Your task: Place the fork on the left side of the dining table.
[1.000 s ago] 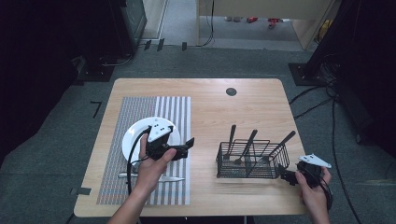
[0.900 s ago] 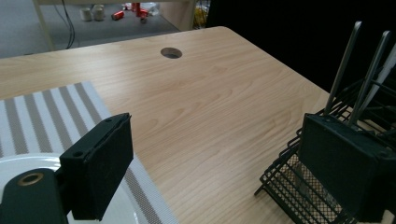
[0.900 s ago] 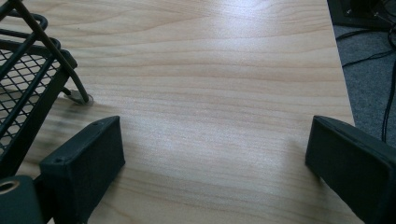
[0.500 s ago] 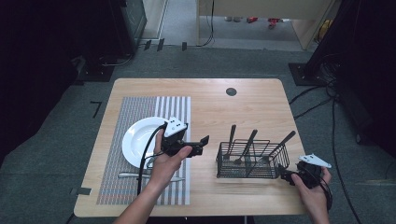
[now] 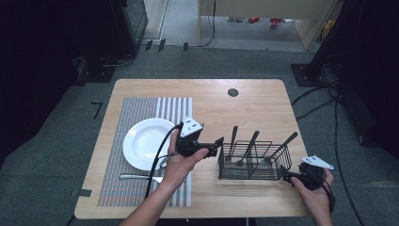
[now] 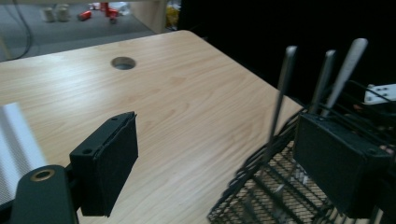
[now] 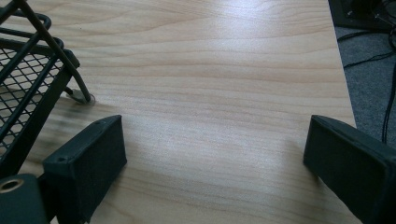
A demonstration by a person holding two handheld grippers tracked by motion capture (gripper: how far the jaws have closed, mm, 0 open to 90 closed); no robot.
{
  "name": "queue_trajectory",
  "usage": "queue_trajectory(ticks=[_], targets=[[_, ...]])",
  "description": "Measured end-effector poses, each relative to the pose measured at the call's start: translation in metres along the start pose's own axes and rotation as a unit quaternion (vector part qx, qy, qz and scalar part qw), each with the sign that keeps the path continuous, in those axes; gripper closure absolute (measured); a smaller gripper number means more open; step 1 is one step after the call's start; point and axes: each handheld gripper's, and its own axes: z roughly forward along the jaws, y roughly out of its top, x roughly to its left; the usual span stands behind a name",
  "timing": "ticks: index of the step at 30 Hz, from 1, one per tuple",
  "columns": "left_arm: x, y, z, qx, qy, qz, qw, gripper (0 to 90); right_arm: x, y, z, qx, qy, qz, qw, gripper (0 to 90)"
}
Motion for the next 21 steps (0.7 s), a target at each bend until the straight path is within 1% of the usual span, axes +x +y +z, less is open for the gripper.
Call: queue_trajectory(ticks=[1,3,6,9,11,13,14,16,17,18,19,21], targets=[[-0.002,0.001,0.003,0.001,-0.002,0.003,1.0000,14.7,0.000,0.000,0.000,0.000,0.000,-0.001,1.0000,5.4],[-0.003,0.003,0.008,0.001,-0.009,-0.001,1.0000,14.9,0.000,0.000,0.000,0.000,0.000,-0.001,1.0000,5.4],[-0.004,0.006,0.014,-0.004,-0.016,-0.005,0.9998,24.3,0.000,0.000,0.000,0.000,0.000,0.000,1.0000,5.5],[-0.009,0.009,0.020,-0.004,-0.026,0.002,0.9996,24.6,0.000,0.000,0.000,0.000,0.002,-0.001,1.0000,5.8],[-0.012,0.011,0.022,-0.003,-0.035,0.005,0.9994,26.4,0.000,0.000,0.000,0.000,0.002,-0.001,1.0000,6.1],[-0.014,0.012,0.025,0.000,-0.033,0.011,0.9994,28.0,0.000,0.000,0.000,0.000,0.002,-0.002,1.0000,6.3],[-0.015,0.012,0.026,0.001,-0.033,0.010,0.9994,31.7,0.000,0.000,0.000,0.000,0.002,-0.001,1.0000,6.4],[-0.017,0.014,0.030,0.004,-0.037,0.012,0.9992,33.8,0.000,0.000,0.000,0.000,0.003,-0.001,1.0000,6.7],[-0.017,0.014,0.031,0.004,-0.039,0.012,0.9991,37.0,0.000,0.000,0.000,0.000,0.003,-0.002,1.0000,6.8],[-0.017,0.014,0.033,0.004,-0.047,0.015,0.9988,40.4,0.000,0.000,0.000,0.000,0.003,-0.002,1.0000,6.8],[-0.018,0.015,0.034,0.005,-0.051,0.017,0.9985,45.7,0.000,0.000,0.000,-0.001,0.003,-0.002,1.0000,6.8],[-0.018,0.016,0.037,0.013,-0.058,0.024,0.9980,49.6,0.000,0.000,0.000,0.000,0.003,-0.002,1.0000,6.9]])
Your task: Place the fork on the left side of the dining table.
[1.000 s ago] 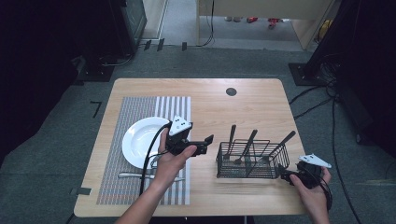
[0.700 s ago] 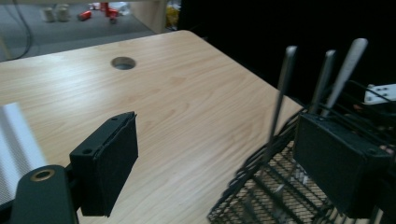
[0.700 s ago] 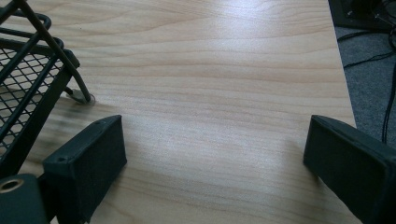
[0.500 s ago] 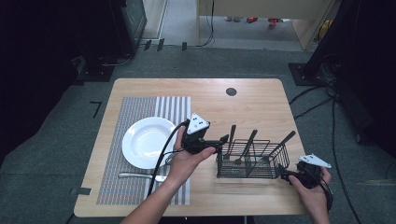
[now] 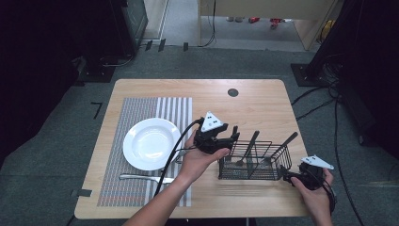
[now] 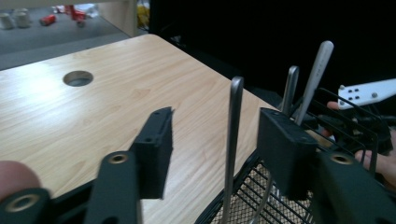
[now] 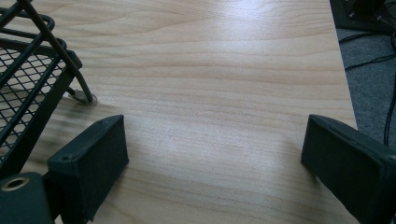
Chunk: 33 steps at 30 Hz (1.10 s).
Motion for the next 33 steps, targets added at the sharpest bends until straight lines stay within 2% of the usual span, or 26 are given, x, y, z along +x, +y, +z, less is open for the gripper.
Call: queue_trajectory(ticks=[3,5,6,7,8,12,18,20,23,27,28,29,33], targets=[[0.002,0.004,0.003,0.005,-0.008,0.005,0.9999,52.5,0.000,0.000,0.000,0.000,0.000,0.001,1.0000,7.0],[0.002,0.005,0.003,0.002,-0.004,0.013,0.9999,61.6,0.000,0.000,0.000,0.000,0.000,0.000,1.0000,7.1],[0.004,0.007,0.002,0.004,-0.016,0.016,0.9997,65.5,0.000,0.000,0.000,0.000,0.001,0.000,1.0000,7.1],[0.004,0.007,0.002,0.004,-0.016,0.016,0.9997,73.9,0.000,0.000,0.000,0.000,0.001,0.000,1.0000,7.1],[0.004,0.008,0.002,0.006,-0.022,0.017,0.9996,73.9,0.000,0.000,0.000,0.000,0.001,-0.001,1.0000,7.1],[0.005,0.010,-0.003,0.001,-0.037,0.025,0.9990,86.7,0.000,0.000,0.000,0.000,0.001,-0.001,1.0000,7.1],[0.005,0.015,-0.013,-0.019,-0.036,0.038,0.9984,88.7,0.000,0.000,0.000,0.000,0.001,0.000,1.0000,7.2],[0.005,0.020,-0.021,-0.032,-0.036,0.039,0.9981,88.8,0.000,0.000,0.000,0.000,0.001,-0.001,1.0000,7.2],[0.006,0.025,-0.031,-0.048,-0.047,0.034,0.9972,88.8,0.000,0.000,0.000,0.000,0.001,-0.001,1.0000,7.2],[0.007,0.033,-0.046,-0.078,-0.060,0.027,0.9948,88.9,0.000,0.000,0.000,0.000,0.001,-0.001,1.0000,7.2],[0.007,0.033,-0.046,-0.078,-0.060,0.027,0.9948,88.9,0.000,0.000,0.000,0.000,0.001,-0.001,1.0000,7.2],[0.008,0.037,-0.054,-0.101,-0.065,0.018,0.9926,88.9,0.000,0.000,0.000,0.000,0.001,-0.001,1.0000,7.2],[0.012,0.044,-0.070,-0.139,-0.068,0.008,0.9879,89.0,0.000,0.000,0.000,-0.001,0.001,-0.002,1.0000,7.2]])
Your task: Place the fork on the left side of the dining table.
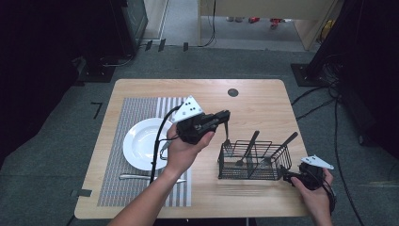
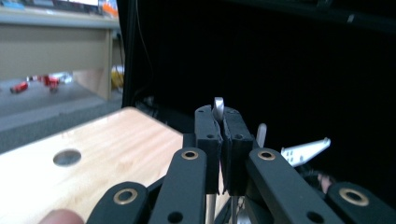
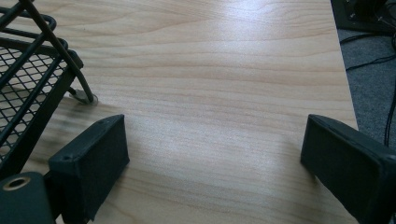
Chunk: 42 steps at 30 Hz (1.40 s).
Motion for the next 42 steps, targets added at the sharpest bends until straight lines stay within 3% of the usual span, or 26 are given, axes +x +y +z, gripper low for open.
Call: queue_trajectory(ticks=[7,9,14,16,21,22,27,28,29,31,33,34,35,36,38,42], targets=[[0.013,0.013,-0.019,-0.035,0.017,-0.018,0.9991,89.0,0.000,0.000,0.000,0.001,0.000,0.001,1.0000,7.2],[0.023,0.015,-0.027,-0.050,0.025,-0.024,0.9981,89.0,0.000,0.000,0.000,0.001,0.000,0.001,1.0000,7.2],[0.036,0.016,-0.034,-0.059,0.039,-0.033,0.9970,89.0,0.000,0.000,0.000,0.000,0.000,0.001,1.0000,7.2],[0.045,0.015,-0.040,-0.071,0.042,-0.049,0.9954,89.1,0.000,0.000,0.000,0.001,0.000,0.001,1.0000,7.2],[0.057,0.014,-0.046,-0.080,0.064,-0.046,0.9937,89.1,0.000,0.000,0.000,0.001,0.000,0.001,1.0000,7.2],[0.065,0.012,-0.048,-0.084,0.075,-0.047,0.9925,89.1,0.000,0.000,0.000,0.001,0.000,0.001,1.0000,7.2],[0.090,0.003,-0.052,-0.089,0.106,-0.070,0.9879,89.1,0.000,0.000,0.000,0.001,0.000,0.001,1.0000,7.2],[0.090,0.003,-0.052,-0.089,0.106,-0.070,0.9879,89.1,0.000,0.000,0.000,0.001,0.000,0.001,1.0000,7.2],[0.094,0.002,-0.053,-0.090,0.112,-0.074,0.9869,89.1,0.000,0.000,0.000,0.001,0.000,0.000,1.0000,7.2],[0.113,-0.007,-0.057,-0.091,0.136,-0.095,0.9819,89.0,0.000,0.000,0.000,0.001,0.000,0.001,1.0000,7.2],[0.118,-0.010,-0.058,-0.093,0.138,-0.101,0.9809,89.0,0.000,0.000,0.000,0.001,0.000,0.001,1.0000,7.2],[0.133,-0.017,-0.061,-0.099,0.145,-0.122,0.9769,89.0,0.000,0.000,0.000,0.001,0.000,0.001,1.0000,7.2],[0.138,-0.020,-0.062,-0.100,0.149,-0.130,0.9751,89.0,0.000,0.000,0.000,0.001,0.000,0.000,1.0000,7.2],[0.138,-0.020,-0.062,-0.100,0.149,-0.130,0.9751,89.0,0.000,0.000,0.000,0.001,0.000,0.000,1.0000,7.2],[0.154,-0.031,-0.066,-0.107,0.169,-0.153,0.9678,89.0,0.000,0.000,0.000,0.001,0.000,0.001,1.0000,7.2],[0.174,-0.044,-0.071,-0.105,0.183,-0.182,0.9604,89.0,0.000,0.000,0.000,0.001,0.000,0.000,1.0000,7.2]])
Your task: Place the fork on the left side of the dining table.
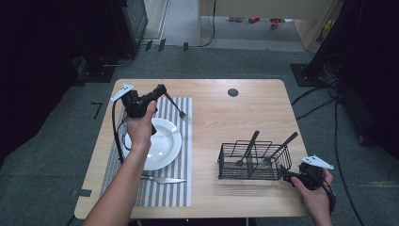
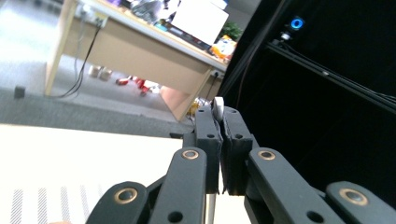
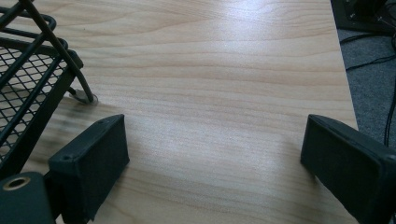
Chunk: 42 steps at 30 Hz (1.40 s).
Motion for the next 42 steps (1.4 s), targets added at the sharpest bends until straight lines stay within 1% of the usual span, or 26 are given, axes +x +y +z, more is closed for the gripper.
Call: queue_trajectory(ticks=[2,4,5,6,7,9,10,11,14,16,17,18,20,21,22,23,24,25,26,27,28,34,36,37,39,42], targets=[[0.005,-0.001,0.000,0.000,0.006,-0.007,1.0000,89.0,0.000,0.000,0.000,0.000,0.000,0.000,1.0000,7.2],[0.016,-0.003,-0.001,-0.002,0.012,-0.030,0.9995,89.0,0.000,0.000,0.000,0.000,0.000,0.000,1.0000,7.2],[0.027,-0.006,-0.001,-0.014,0.021,-0.048,0.9985,89.0,0.000,0.000,0.000,0.000,0.000,0.000,1.0000,7.2],[0.027,-0.006,-0.001,-0.014,0.021,-0.048,0.9985,89.0,0.000,0.000,0.000,0.000,0.000,0.000,1.0000,7.2],[0.038,-0.009,-0.002,-0.026,0.025,-0.066,0.9971,88.9,0.000,0.000,0.000,0.000,0.000,0.000,1.0000,7.2],[0.050,-0.013,-0.002,-0.035,0.019,-0.095,0.9947,88.9,0.000,0.000,0.000,0.000,0.000,0.000,1.0000,7.2],[0.050,-0.013,-0.002,-0.035,0.019,-0.095,0.9947,88.9,0.000,0.000,0.000,0.000,0.000,0.000,1.0000,7.2],[0.060,-0.019,-0.002,-0.056,0.024,-0.114,0.9917,88.9,0.000,0.000,0.000,0.000,0.000,0.000,1.0000,7.2],[0.073,-0.029,-0.001,-0.080,0.044,-0.134,0.9867,88.8,0.000,0.000,0.000,0.000,0.000,0.000,1.0000,7.2],[0.081,-0.034,-0.001,-0.083,0.049,-0.159,0.9826,88.8,0.000,0.000,0.000,0.000,0.000,0.000,1.0000,7.2],[0.081,-0.034,-0.001,-0.083,0.049,-0.159,0.9826,88.8,0.000,0.000,0.000,0.000,0.000,0.000,1.0000,7.2],[0.087,-0.039,0.000,-0.085,0.061,-0.180,0.9781,88.8,0.000,0.000,0.000,0.000,0.000,0.000,1.0000,7.3],[0.093,-0.044,0.003,-0.086,0.070,-0.195,0.9746,88.8,0.000,0.000,0.000,0.000,0.000,0.000,1.0000,7.2],[0.093,-0.044,0.003,-0.086,0.070,-0.195,0.9746,88.8,0.000,0.000,0.000,0.000,0.000,0.000,1.0000,7.2],[0.098,-0.048,0.004,-0.086,0.077,-0.207,0.9715,88.7,0.000,0.000,0.000,0.000,0.000,0.000,1.0000,7.2],[0.098,-0.048,0.004,-0.086,0.077,-0.207,0.9715,88.8,0.000,0.000,0.000,0.000,0.000,0.000,1.0000,7.2],[0.099,-0.050,0.005,-0.088,0.085,-0.211,0.9698,88.7,0.000,0.000,0.000,0.000,0.000,0.000,1.0000,7.2],[0.102,-0.053,0.006,-0.102,0.104,-0.228,0.9628,88.7,0.000,0.000,0.000,0.000,0.000,0.000,1.0000,7.2],[0.102,-0.053,0.006,-0.102,0.104,-0.228,0.9628,88.7,0.000,0.000,0.000,0.000,0.000,0.000,1.0000,7.2],[0.104,-0.055,0.006,-0.114,0.110,-0.235,0.9589,88.7,0.000,0.000,0.000,0.000,0.000,0.000,1.0000,7.2],[0.107,-0.058,0.008,-0.121,0.116,-0.251,0.9535,88.7,0.000,0.000,0.000,0.000,0.000,0.000,1.0000,7.2],[0.113,-0.062,0.012,-0.114,0.129,-0.261,0.9500,88.0,0.000,0.000,0.000,0.000,0.000,0.000,1.0000,7.2],[0.116,-0.064,0.014,-0.118,0.136,-0.271,0.9457,87.6,0.000,0.000,0.000,0.000,0.000,0.000,1.0000,7.2],[0.117,-0.065,0.014,-0.116,0.137,-0.274,0.9447,87.1,0.000,0.000,0.000,0.000,0.000,0.000,1.0000,7.2],[0.118,-0.067,0.015,-0.113,0.139,-0.270,0.9459,86.6,0.000,0.000,0.000,0.000,0.000,0.000,1.0000,7.2],[0.119,-0.069,0.015,-0.113,0.143,-0.269,0.9457,88.4,0.000,0.000,0.000,0.000,0.000,0.000,1.0000,7.2]])
